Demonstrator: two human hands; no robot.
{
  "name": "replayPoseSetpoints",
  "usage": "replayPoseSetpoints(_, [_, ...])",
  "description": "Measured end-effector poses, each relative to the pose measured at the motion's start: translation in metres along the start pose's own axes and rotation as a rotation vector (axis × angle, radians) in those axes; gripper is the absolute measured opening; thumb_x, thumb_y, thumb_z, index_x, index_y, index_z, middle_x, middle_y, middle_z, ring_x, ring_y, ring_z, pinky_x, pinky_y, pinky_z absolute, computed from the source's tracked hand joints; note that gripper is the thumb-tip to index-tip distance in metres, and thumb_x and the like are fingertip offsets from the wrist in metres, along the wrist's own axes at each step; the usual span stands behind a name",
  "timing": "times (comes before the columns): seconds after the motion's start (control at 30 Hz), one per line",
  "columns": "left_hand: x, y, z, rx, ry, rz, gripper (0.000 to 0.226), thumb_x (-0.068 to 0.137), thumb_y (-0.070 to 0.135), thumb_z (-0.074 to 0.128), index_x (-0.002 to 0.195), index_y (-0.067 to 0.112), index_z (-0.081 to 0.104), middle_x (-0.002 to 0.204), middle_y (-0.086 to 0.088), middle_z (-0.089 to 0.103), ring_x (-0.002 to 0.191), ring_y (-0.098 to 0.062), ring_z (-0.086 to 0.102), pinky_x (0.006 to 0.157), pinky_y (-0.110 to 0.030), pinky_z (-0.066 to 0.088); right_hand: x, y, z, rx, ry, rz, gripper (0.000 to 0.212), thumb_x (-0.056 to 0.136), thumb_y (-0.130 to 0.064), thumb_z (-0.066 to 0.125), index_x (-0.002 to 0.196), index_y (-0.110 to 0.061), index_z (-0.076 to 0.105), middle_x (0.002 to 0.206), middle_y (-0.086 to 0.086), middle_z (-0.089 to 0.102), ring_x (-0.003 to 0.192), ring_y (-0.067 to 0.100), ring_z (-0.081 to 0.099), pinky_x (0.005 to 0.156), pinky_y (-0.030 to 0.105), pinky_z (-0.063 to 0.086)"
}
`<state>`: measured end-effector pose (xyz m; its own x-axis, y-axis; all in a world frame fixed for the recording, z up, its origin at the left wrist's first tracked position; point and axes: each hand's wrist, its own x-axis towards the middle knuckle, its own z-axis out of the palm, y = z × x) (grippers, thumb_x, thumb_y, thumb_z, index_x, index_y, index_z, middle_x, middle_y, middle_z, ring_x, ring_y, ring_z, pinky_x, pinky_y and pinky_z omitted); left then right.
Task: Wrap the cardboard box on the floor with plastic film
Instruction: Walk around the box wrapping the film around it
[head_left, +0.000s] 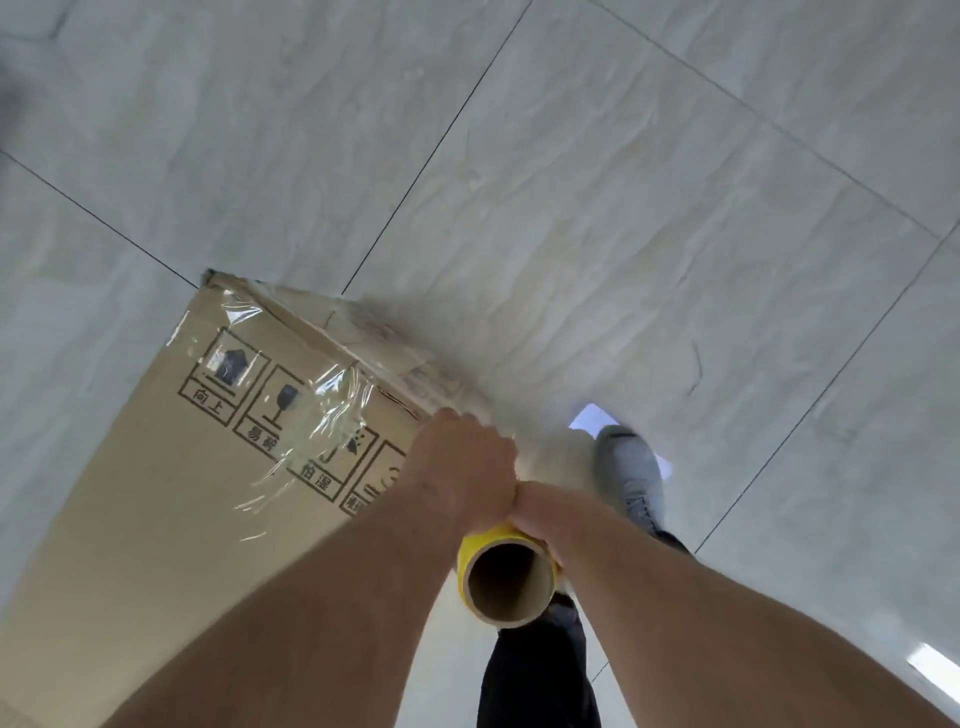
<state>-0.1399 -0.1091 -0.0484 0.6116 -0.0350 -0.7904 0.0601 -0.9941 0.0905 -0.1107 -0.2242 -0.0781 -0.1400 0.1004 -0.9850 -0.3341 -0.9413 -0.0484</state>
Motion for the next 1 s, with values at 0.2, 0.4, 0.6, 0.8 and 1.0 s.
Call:
replayPoseSetpoints(0.2, [0.0, -0.011, 0.022, 0.075, 0.072, 0.102, 0.026, 0.094, 0.028, 0.053, 0.115, 0.026, 0.069, 0.122, 0.004, 0.063, 0.119, -0.022, 0.056, 0.102, -0.044, 0.037, 0.018, 0.032, 0.035, 0.531, -0.009, 0.034, 0.057, 0.077, -0.066, 0.073, 0.118, -0.026, 0.075, 0.102, 0.01, 0.084, 0.091, 0.025, 0.081, 0.077, 0.038, 0.066])
replayPoseSetpoints(0.4, [0.0, -0.014, 0.028, -0.025, 0.112, 0.092, 0.034, 0.097, 0.043, 0.048, 0.117, 0.027, 0.07, 0.131, 0.011, 0.063, 0.125, -0.017, 0.053, 0.109, -0.039, 0.029, 0.014, 0.062, 0.064, 1.305, -0.108, 0.133, 0.067, 0.084, -0.064, 0.071, 0.138, -0.024, 0.07, 0.12, 0.01, 0.081, 0.111, 0.031, 0.078, 0.095, 0.046, 0.064])
replayPoseSetpoints(0.6, [0.001, -0.016, 0.034, -0.033, 0.157, 0.098, 0.028, 0.092, 0.032, 0.055, 0.11, 0.025, 0.075, 0.126, 0.01, 0.067, 0.12, -0.018, 0.059, 0.105, -0.038, 0.028, 0.003, 0.059, 0.077, 1.543, -0.266, 0.148, 0.063, 0.091, -0.053, 0.074, 0.137, -0.012, 0.066, 0.12, 0.027, 0.078, 0.11, 0.043, 0.075, 0.084, 0.058, 0.061])
replayPoseSetpoints(0.8, [0.0, -0.011, 0.036, 0.038, 0.105, 0.085, 0.036, 0.096, 0.037, 0.041, 0.117, 0.029, 0.069, 0.129, 0.01, 0.063, 0.124, -0.018, 0.054, 0.107, -0.039, 0.03, 0.005, 0.081, 0.05, 0.78, -0.019, 0.145, 0.109, 0.047, -0.067, 0.082, 0.142, -0.025, 0.049, 0.118, 0.015, 0.074, 0.1, 0.038, 0.077, 0.097, 0.058, 0.063])
replayPoseSetpoints(1.0, [-0.013, -0.002, 0.026, 0.216, 0.074, 0.187, 0.035, 0.102, 0.027, 0.043, 0.125, 0.021, 0.068, 0.142, -0.002, 0.059, 0.137, -0.026, 0.047, 0.117, -0.043, 0.029, -0.009, 0.078, 0.05, 0.538, 0.078, 0.069, 0.112, 0.072, -0.06, 0.081, 0.162, -0.018, 0.028, 0.127, 0.01, 0.06, 0.104, 0.03, 0.067, 0.094, 0.041, 0.057])
